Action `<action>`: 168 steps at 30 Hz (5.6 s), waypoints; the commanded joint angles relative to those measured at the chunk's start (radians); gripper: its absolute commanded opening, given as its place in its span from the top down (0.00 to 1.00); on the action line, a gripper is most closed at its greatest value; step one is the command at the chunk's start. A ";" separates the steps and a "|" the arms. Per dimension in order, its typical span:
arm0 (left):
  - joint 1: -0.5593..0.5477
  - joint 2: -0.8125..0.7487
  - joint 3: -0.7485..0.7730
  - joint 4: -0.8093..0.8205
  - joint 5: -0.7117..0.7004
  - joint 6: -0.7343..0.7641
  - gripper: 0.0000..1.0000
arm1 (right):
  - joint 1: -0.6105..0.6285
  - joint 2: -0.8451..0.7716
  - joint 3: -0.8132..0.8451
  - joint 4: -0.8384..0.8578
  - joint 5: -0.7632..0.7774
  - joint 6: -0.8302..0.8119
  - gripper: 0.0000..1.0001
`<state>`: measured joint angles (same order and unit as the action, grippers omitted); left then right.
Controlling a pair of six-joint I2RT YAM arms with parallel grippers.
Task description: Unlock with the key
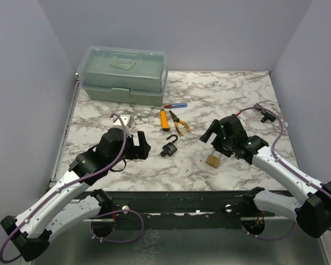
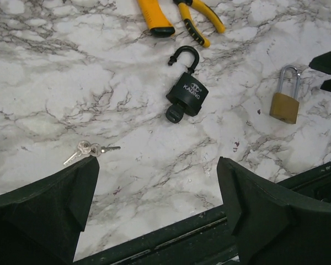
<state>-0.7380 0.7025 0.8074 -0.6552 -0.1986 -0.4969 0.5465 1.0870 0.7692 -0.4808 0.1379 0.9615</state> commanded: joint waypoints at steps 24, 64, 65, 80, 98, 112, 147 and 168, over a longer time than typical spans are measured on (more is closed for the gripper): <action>0.164 0.521 -0.046 -0.042 -0.153 -0.432 0.38 | -0.005 -0.120 -0.065 -0.214 -0.010 0.119 0.01; 0.192 0.755 -0.106 0.141 -0.083 -0.438 0.98 | -0.005 -0.205 -0.102 -0.225 -0.041 0.097 0.01; 0.192 0.750 -0.108 0.144 -0.077 -0.433 1.00 | -0.005 -0.205 -0.102 -0.224 -0.041 0.097 0.02; 0.190 0.504 -0.158 0.174 0.120 -0.356 1.00 | -0.004 -0.208 -0.132 0.014 -0.254 -0.038 0.05; 0.190 0.275 -0.131 0.174 0.405 -0.386 1.00 | 0.114 -0.147 -0.237 0.555 -0.627 -0.248 0.09; 0.190 0.240 -0.017 0.104 0.637 -0.469 1.00 | 0.298 0.014 -0.324 0.963 -0.519 -0.624 0.17; 0.190 0.217 0.030 0.095 0.699 -0.505 1.00 | 0.406 0.253 -0.247 1.234 -0.516 -0.843 0.56; 0.191 0.205 0.022 0.096 0.696 -0.508 1.00 | 0.443 0.269 -0.237 1.265 -0.471 -0.875 0.85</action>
<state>-0.5480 0.9272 0.8097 -0.5491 0.4820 -0.9882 0.9775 1.3437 0.5060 0.7483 -0.3622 0.1093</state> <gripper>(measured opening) 0.017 0.180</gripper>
